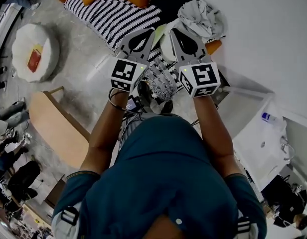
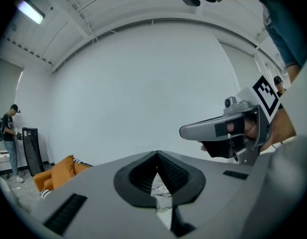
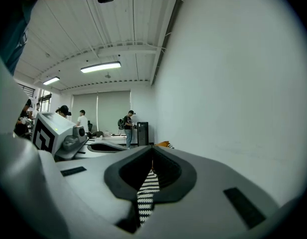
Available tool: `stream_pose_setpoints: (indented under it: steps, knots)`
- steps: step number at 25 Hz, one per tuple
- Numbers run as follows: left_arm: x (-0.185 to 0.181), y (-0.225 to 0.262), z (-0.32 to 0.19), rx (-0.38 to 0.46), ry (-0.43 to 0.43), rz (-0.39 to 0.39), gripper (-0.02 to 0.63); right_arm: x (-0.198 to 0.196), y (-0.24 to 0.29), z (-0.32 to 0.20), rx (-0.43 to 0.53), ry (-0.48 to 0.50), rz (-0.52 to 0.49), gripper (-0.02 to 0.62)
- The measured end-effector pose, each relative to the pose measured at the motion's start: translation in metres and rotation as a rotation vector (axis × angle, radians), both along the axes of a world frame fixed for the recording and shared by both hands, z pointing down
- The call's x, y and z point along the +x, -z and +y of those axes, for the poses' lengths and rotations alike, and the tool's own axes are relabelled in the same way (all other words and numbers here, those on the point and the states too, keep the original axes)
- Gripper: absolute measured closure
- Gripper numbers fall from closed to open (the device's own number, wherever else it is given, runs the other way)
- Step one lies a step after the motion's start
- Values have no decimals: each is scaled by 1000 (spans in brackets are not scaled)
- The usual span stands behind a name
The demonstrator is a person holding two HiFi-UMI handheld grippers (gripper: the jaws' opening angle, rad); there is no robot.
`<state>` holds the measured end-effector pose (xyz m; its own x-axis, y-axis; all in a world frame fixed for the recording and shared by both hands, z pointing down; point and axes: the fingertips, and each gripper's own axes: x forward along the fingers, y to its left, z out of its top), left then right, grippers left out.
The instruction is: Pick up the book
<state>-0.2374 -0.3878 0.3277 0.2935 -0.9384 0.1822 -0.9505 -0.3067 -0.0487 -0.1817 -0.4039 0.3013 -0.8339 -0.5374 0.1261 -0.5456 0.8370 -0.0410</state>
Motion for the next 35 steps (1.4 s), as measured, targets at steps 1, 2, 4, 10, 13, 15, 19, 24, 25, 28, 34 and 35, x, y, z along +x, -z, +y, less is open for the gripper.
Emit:
stream_pose_setpoints:
  steps: [1, 2, 4, 10, 13, 15, 19, 24, 25, 28, 34, 35]
  knots:
    - [-4, -6, -9, -12, -10, 3, 604, -3, -1, -6, -3, -11, 0, 580]
    - [-9, -12, -17, -28, -19, 3, 604, -6, -3, -12, -6, -19, -2, 580]
    - [-18, -26, -36, -51, -37, 4, 604, -12, -6, -23, -11, -37, -9, 580]
    - [-33, -102, -95, -179, -92, -11, 601, -14, -34, -58, -54, -108, -16, 580]
    - [-37, -158, -120, -279, -118, -29, 565, -13, -51, -73, -79, -129, -20, 580]
    - [-38, -198, -134, -348, -133, -46, 526, -13, -62, -81, -89, -136, -24, 580]
    - [-33, -283, -152, -495, -168, -80, 467, -9, -97, -93, -136, -167, 1, 578]
    - [-28, -376, -170, -635, -182, -145, 376, 4, -148, -101, -209, -213, 53, 578]
    - [-26, -392, -171, -655, -185, -158, 353, 7, -157, -100, -222, -226, 63, 578]
    - [-21, -438, -174, -714, -193, -187, 311, 17, -179, -99, -262, -262, 86, 578]
    - [-18, -520, -182, -809, -211, -249, 304, 25, -224, -95, -323, -302, 119, 578]
    - [-18, -532, -182, -820, -212, -263, 304, 27, -231, -93, -334, -308, 125, 578]
